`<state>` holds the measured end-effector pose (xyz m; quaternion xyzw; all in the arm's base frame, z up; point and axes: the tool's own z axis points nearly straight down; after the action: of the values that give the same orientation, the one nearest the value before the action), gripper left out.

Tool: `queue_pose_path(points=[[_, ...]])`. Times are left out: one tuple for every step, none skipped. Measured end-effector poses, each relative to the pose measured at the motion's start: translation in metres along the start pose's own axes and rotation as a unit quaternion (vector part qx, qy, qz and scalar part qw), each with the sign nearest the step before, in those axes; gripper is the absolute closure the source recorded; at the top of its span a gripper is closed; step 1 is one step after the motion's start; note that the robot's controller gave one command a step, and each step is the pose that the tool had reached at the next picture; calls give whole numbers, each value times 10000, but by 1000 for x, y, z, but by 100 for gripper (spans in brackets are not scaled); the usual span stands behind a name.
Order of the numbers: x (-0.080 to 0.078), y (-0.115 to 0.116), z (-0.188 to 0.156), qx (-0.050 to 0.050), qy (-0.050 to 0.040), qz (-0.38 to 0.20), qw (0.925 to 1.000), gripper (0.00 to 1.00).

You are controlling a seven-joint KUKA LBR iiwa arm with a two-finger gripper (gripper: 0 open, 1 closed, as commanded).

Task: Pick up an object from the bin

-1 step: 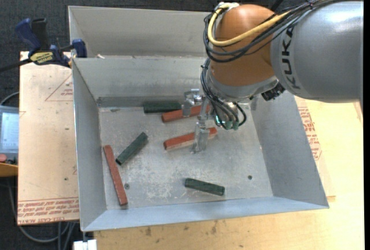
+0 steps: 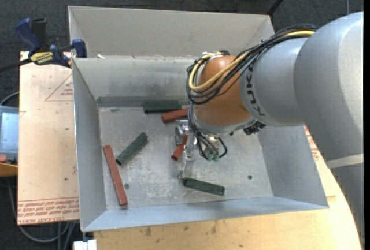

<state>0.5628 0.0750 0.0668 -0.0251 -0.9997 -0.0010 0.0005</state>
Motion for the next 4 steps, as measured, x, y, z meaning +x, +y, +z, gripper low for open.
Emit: queue_pose_path(points=[[-13, 0, -4, -2, -26, -32, 10000, 0], [-13, -1, -5, -3, -20, -27, 10000, 100], [-45, 14, -88, -5, -69, -254, 9997, 100], [-65, 24, -88, 3, -29, -687, 9976, 100]])
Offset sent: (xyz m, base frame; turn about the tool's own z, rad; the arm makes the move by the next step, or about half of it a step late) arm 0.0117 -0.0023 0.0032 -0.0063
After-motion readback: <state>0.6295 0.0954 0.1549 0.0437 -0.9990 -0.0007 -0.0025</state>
